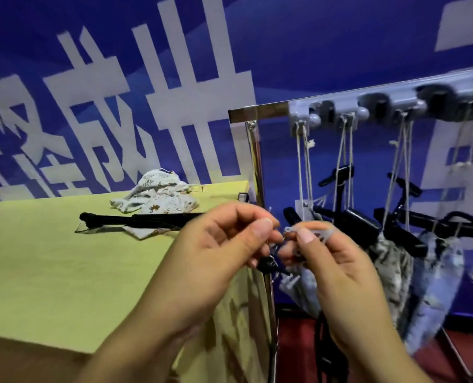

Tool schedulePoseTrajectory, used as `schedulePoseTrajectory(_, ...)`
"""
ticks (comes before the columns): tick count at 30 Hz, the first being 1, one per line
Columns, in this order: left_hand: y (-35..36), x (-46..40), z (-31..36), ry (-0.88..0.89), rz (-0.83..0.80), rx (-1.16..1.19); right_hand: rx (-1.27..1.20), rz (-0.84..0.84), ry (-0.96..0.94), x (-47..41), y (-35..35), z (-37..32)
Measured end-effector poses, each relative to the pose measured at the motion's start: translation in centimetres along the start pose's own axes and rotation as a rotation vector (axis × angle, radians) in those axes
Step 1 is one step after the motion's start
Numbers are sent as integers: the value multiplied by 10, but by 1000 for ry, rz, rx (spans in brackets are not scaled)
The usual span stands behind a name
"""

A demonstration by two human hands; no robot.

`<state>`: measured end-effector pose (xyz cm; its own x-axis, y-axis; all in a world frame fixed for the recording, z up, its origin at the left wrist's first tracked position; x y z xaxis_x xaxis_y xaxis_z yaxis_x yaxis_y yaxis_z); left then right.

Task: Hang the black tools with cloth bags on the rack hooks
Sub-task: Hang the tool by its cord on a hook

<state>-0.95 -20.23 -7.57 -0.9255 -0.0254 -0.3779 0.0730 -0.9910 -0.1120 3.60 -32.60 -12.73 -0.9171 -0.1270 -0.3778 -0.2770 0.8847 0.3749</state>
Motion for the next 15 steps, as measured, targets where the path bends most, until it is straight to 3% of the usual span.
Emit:
schedulePoseTrajectory(3,14,32,-9,-15,-123,232,11,-39,-36,17,5,-20)
schedulePoseTrajectory(6,19,51,-12,42,-87,359,-6,-74,-40,30,9,-30)
schedulePoseTrajectory(9,18,56,-9,96,-9,400,-86,-76,-11,38,12,-36)
schedulePoseTrajectory(15,17,56,0,153,-13,400,-1,-123,-97,41,13,-48)
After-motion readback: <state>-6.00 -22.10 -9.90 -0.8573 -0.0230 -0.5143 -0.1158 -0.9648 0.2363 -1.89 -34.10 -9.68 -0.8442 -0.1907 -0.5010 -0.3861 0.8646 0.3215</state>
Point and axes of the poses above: each hand's wrist, its own x-axis away from the middle knuckle, its own y-axis out of the palm, z = x × y, the point moved 5 cm from there along -x, towards the middle knuckle, and after that the axes turned 3 degrees about -x, right-handed, at the moved point
